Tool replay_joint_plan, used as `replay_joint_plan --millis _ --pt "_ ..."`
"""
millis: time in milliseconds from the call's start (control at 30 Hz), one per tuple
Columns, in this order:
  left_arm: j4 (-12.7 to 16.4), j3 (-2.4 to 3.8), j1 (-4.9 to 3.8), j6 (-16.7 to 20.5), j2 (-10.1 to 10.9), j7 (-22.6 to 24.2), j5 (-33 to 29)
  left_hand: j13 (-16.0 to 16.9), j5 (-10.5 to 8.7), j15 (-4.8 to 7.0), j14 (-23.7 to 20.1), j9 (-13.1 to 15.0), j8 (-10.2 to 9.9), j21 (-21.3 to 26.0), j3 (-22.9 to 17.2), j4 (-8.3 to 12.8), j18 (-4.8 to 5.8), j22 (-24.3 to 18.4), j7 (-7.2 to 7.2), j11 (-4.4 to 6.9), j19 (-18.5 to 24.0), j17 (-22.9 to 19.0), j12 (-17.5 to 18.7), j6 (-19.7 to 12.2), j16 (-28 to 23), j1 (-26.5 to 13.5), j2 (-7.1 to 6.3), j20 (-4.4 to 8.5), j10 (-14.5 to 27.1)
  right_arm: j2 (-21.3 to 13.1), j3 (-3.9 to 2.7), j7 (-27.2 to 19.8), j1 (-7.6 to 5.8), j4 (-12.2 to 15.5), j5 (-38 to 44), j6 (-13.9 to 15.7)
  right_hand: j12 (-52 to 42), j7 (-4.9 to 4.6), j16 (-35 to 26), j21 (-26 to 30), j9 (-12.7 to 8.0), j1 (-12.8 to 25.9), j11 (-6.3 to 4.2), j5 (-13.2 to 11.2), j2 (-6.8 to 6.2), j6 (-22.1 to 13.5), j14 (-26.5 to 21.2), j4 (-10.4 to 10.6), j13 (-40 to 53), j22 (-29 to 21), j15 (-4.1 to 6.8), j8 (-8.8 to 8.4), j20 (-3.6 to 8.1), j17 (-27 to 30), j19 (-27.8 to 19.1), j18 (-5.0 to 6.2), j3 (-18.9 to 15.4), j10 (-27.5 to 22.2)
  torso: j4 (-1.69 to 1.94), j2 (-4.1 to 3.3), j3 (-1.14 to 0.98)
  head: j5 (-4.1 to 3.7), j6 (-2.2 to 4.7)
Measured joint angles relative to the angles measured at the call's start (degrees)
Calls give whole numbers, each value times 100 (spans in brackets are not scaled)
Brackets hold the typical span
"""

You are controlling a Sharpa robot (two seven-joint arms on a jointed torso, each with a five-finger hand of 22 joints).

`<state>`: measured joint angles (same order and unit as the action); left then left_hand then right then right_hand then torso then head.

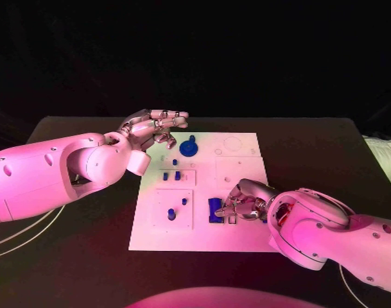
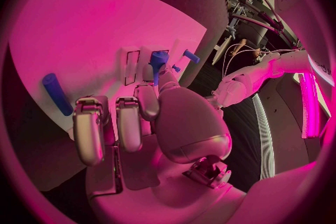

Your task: Assemble the parts on the task board

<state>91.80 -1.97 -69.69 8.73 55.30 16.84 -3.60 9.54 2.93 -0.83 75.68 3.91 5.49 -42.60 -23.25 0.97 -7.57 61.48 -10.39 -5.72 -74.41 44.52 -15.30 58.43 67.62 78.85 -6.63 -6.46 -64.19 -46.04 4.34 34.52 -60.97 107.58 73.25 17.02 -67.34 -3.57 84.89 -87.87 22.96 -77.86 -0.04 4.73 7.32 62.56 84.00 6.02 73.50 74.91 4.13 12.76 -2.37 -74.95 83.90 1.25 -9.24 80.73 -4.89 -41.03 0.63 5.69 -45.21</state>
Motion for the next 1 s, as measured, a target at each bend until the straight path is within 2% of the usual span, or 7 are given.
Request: replay_joint_plan --millis 267,333,433,500,600,800,1000 --pt "0 0 0 -4 6 -2 0 0 0 0 0 0 21 0 0 0 0 -4 0 -7 0 -3 0 0 0 -18 18 0 11 -84 13 -20 21 22 -23 23 0 1 0 0 -19 136 0 6 -31 -4 2 33 -2 -1 1 -64 0 1 0 0 2 0 -2 3 1 3 -2" --pt "0 0 0 -5 7 -3 0 0 0 0 0 0 23 0 0 0 0 -8 0 0 0 -7 0 0 0 -23 23 0 41 -160 17 -41 26 59 -44 48 0 0 -13 0 5 148 0 96 -43 -4 2 33 1 3 1 -56 0 1 0 0 2 0 -2 5 1 -5 2" --pt "0 -1 0 -7 7 -5 0 -1 0 0 0 0 23 0 0 0 0 -8 0 0 0 -7 0 0 0 -23 23 0 42 -412 18 -105 14 135 -129 111 18 -74 -45 0 9 213 0 390 -108 -78 2 47 -24 4 2 -94 0 1 0 0 -12 0 0 8 4 -27 12" --pt "0 -1 0 -8 6 -6 0 0 0 0 0 0 23 0 0 0 0 -8 0 0 0 -7 0 0 0 -23 23 0 41 -630 13 -179 -44 176 -248 149 108 -101 -44 23 9 227 -11 574 -122 -148 11 56 -55 4 10 -150 0 1 0 0 -22 -13 -2 11 2 -42 24" --pt "0 -1 0 -8 8 -7 0 -1 0 0 0 0 23 0 0 0 0 -8 0 0 0 -6 0 0 0 -23 23 0 41 -916 2 -323 -155 274 -415 186 280 -154 -45 23 -18 223 43 857 -125 -280 -9 56 -155 4 -19 -245 0 1 0 0 -22 -147 -16 16 4 -57 38" --pt "-1 -2 1 -9 1 -9 0 -1 0 0 0 0 23 0 0 0 0 -8 0 0 0 -6 0 0 0 -23 23 0 42 -1398 -2 -603 -338 419 -443 158 462 -205 -44 46 -85 170 84 958 -206 -331 3 -6 -263 4 -46 -315 -22 2 22 1 7 -253 -55 32 4 -82 62" --pt "-1 -3 0 -11 -3 -9 0 4 0 0 0 0 23 0 0 0 0 -7 19 0 0 -6 0 -19 0 -23 23 0 42 -1608 9 -648 -363 384 -129 52 504 -196 -44 46 -117 98 82 1051 -182 -322 3 -43 -301 3 -46 -337 -22 2 21 1 43 -267 -75 36 -1 -130 70"
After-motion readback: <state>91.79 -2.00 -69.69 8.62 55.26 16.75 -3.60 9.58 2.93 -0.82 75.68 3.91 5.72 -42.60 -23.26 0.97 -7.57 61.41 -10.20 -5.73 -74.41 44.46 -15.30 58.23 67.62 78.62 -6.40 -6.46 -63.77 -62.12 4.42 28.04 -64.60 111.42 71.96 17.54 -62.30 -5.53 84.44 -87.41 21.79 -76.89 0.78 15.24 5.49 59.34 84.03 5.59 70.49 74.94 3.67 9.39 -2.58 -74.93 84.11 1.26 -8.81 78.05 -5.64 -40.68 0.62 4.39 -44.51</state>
